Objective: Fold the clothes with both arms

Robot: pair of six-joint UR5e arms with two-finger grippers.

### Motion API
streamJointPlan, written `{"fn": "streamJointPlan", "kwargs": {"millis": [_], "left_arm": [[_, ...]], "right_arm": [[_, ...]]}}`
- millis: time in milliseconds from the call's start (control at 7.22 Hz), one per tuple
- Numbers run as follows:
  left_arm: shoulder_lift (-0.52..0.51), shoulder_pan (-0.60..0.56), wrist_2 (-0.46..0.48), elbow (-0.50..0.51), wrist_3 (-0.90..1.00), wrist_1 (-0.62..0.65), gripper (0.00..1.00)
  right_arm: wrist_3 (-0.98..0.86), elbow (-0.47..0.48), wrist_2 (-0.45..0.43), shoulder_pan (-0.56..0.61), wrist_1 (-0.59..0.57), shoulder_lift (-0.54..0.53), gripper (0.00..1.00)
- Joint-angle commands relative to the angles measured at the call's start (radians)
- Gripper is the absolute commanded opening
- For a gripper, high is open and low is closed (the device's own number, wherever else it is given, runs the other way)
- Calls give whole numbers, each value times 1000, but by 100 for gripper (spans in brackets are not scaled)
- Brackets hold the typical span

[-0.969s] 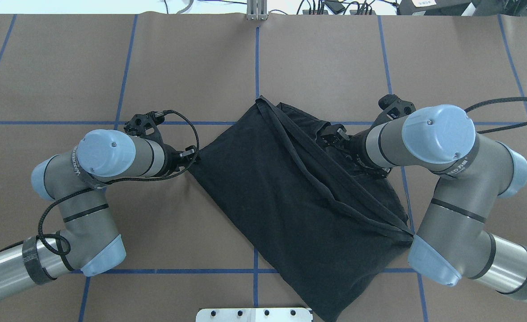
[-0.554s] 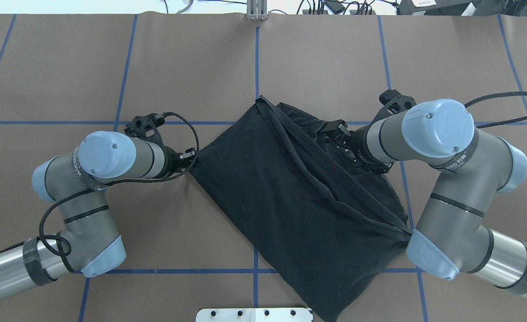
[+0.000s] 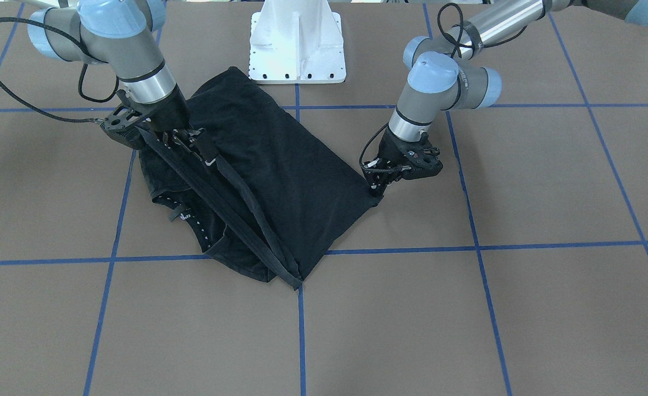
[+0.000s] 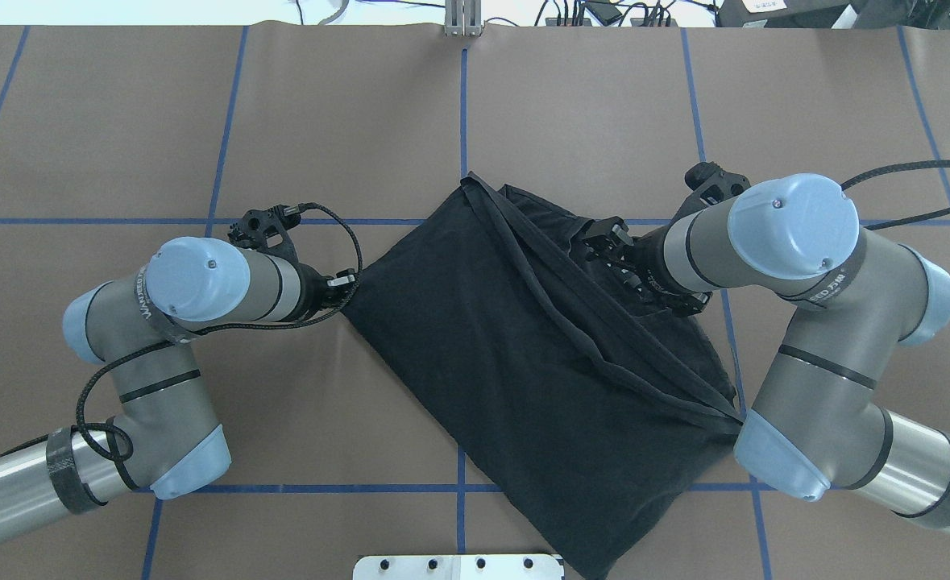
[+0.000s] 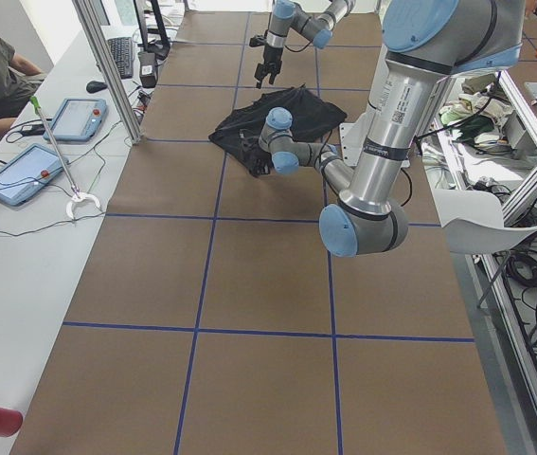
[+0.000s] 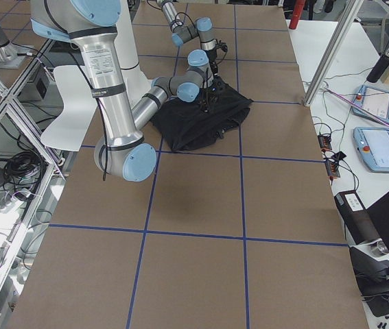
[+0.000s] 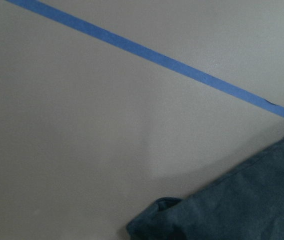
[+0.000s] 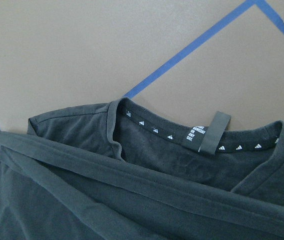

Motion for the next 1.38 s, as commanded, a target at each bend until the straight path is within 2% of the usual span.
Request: {"fn": "streamJointPlan", "kwargs": {"millis": [0, 692, 831, 969, 1246], "left_arm": [[2, 0, 0, 1, 2, 1, 0], [-3, -43, 2, -2, 84, 1, 0], [-4, -38, 0, -2, 83, 3, 44], [-4, -37, 0, -1, 75, 3, 52], [-3, -32, -1, 5, 72, 3, 55]], "right_arm": [[0, 0, 6, 6, -1, 0, 100], [0, -1, 26, 23, -2, -2, 100], [0, -1, 27, 23, -2, 0, 100], [0, -1, 27, 25, -2, -2, 100], [0, -3, 27, 25, -2, -2, 100]]}}
